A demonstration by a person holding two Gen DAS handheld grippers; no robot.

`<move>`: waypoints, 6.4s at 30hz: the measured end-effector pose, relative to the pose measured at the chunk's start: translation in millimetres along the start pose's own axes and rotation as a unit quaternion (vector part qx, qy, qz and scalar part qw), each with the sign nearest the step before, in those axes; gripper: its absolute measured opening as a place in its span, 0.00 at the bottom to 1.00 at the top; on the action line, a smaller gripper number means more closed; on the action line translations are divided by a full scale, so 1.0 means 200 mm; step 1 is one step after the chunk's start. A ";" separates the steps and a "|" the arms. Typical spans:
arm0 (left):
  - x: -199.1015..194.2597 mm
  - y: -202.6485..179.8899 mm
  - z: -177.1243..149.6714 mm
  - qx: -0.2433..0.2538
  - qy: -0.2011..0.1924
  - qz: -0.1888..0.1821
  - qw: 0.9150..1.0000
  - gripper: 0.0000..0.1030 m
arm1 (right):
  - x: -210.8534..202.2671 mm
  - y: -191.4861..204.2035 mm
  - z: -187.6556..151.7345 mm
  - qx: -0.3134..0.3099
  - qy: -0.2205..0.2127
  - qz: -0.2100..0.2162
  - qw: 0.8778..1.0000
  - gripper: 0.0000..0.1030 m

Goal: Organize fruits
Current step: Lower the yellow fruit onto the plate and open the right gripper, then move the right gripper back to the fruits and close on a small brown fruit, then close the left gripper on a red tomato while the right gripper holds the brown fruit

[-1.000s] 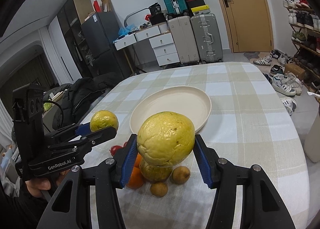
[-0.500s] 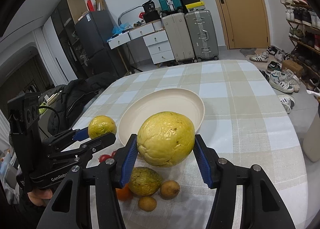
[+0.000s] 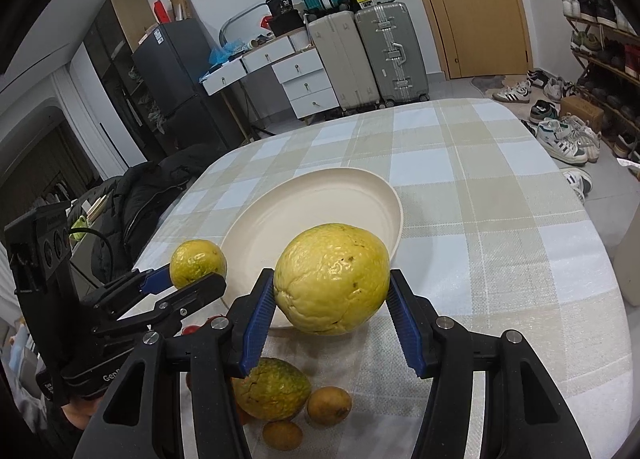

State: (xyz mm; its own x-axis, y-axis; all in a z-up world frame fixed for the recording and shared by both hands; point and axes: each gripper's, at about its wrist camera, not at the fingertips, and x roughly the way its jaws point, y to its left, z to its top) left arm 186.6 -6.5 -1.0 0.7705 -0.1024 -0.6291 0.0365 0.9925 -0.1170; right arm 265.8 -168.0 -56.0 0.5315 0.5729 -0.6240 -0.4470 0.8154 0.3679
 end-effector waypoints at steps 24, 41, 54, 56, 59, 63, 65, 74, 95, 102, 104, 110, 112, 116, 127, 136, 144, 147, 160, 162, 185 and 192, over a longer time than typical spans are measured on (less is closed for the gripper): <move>0.22 0.05 0.02 -0.002 0.041 0.020 0.999 0.46 | 0.30 0.09 0.06 -0.044 0.050 -0.022 0.998 0.55; 0.06 0.05 0.01 0.001 0.018 0.030 0.999 0.83 | 0.15 0.07 0.07 -0.039 -0.002 -0.039 0.998 0.94; -0.25 -0.01 -0.07 0.005 0.006 0.019 1.000 0.83 | -0.07 0.04 -0.03 -0.030 -0.023 -0.022 0.999 1.00; -0.29 -0.02 -0.10 0.007 0.006 0.014 1.000 0.83 | -0.11 0.05 -0.06 -0.032 -0.024 -0.021 0.999 1.00; -0.35 -0.04 -0.13 0.006 0.008 0.008 1.000 0.83 | -0.15 0.08 -0.10 -0.041 -0.024 -0.022 0.999 1.00; -0.42 -0.05 -0.18 0.002 0.012 0.004 1.000 0.83 | -0.21 0.13 -0.14 -0.051 -0.026 -0.022 0.998 1.00; -0.44 -0.04 -0.20 -0.002 0.011 0.001 1.000 0.83 | -0.24 0.15 -0.16 -0.059 -0.027 -0.019 0.998 1.00; -0.57 0.00 -0.32 -0.019 -0.002 0.005 1.000 0.83 | -0.29 0.17 -0.25 -0.059 -0.015 -0.031 0.998 1.00; -0.55 0.00 -0.39 -0.014 0.008 0.018 1.000 0.83 | -0.29 0.15 -0.29 -0.046 0.002 -0.033 0.998 1.00; -0.53 0.00 -0.40 -0.016 0.012 0.022 1.000 0.83 | -0.26 0.18 -0.31 -0.057 0.013 -0.031 0.998 1.00; -0.52 0.01 -0.40 -0.019 0.014 0.023 0.999 0.83 | -0.25 0.19 -0.32 -0.063 0.014 -0.035 0.997 1.00; -0.49 0.03 -0.41 -0.030 0.025 0.014 0.999 0.83 | -0.22 0.20 -0.34 -0.068 0.029 -0.033 0.997 1.00; -0.48 0.02 -0.41 -0.028 0.029 0.015 0.999 0.83 | -0.20 0.19 -0.35 -0.068 0.036 -0.036 0.996 1.00; -0.45 0.00 -0.43 -0.015 0.038 0.016 0.999 0.83 | -0.14 0.18 -0.38 -0.069 0.060 -0.052 0.994 1.00; -0.39 -0.02 -0.46 -0.006 0.055 0.015 0.998 0.83 | -0.03 0.19 -0.44 -0.076 0.104 -0.047 0.991 0.79; -0.38 0.00 -0.46 -0.011 0.058 0.016 0.998 0.83 | -0.01 0.26 -0.46 -0.096 0.104 -0.021 0.990 0.51; -0.36 0.00 -0.46 -0.013 0.062 0.016 0.998 0.83 | -0.01 0.27 -0.46 -0.098 0.099 -0.017 0.990 0.39; -0.36 0.00 -0.46 -0.015 0.064 0.016 0.998 0.83 | 0.00 0.27 -0.46 -0.095 0.096 -0.019 0.991 0.34; -0.29 0.01 -0.46 -0.016 0.089 0.029 0.995 0.83 | -0.09 0.28 -0.42 -0.102 0.063 -0.016 0.993 0.26; -0.28 0.00 -0.46 -0.012 0.093 0.029 0.995 0.83 | -0.11 0.27 -0.41 -0.100 0.057 -0.016 0.993 0.26; -0.20 -0.05 -0.41 -0.007 0.093 -0.058 0.994 0.27 | -0.13 0.26 -0.41 -0.097 0.054 -0.017 0.994 0.26; -0.22 -0.04 -0.41 -0.010 0.084 -0.055 0.995 0.27 | -0.13 0.25 -0.40 -0.096 0.054 -0.017 0.994 0.26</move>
State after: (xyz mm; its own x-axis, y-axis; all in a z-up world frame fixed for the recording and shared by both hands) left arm 99.5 -15.8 -35.9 0.6458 -0.2210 -0.7308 0.1000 0.9734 -0.2060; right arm 170.9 -148.3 -76.7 0.4738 0.5240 -0.7078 -0.5640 0.7978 0.2131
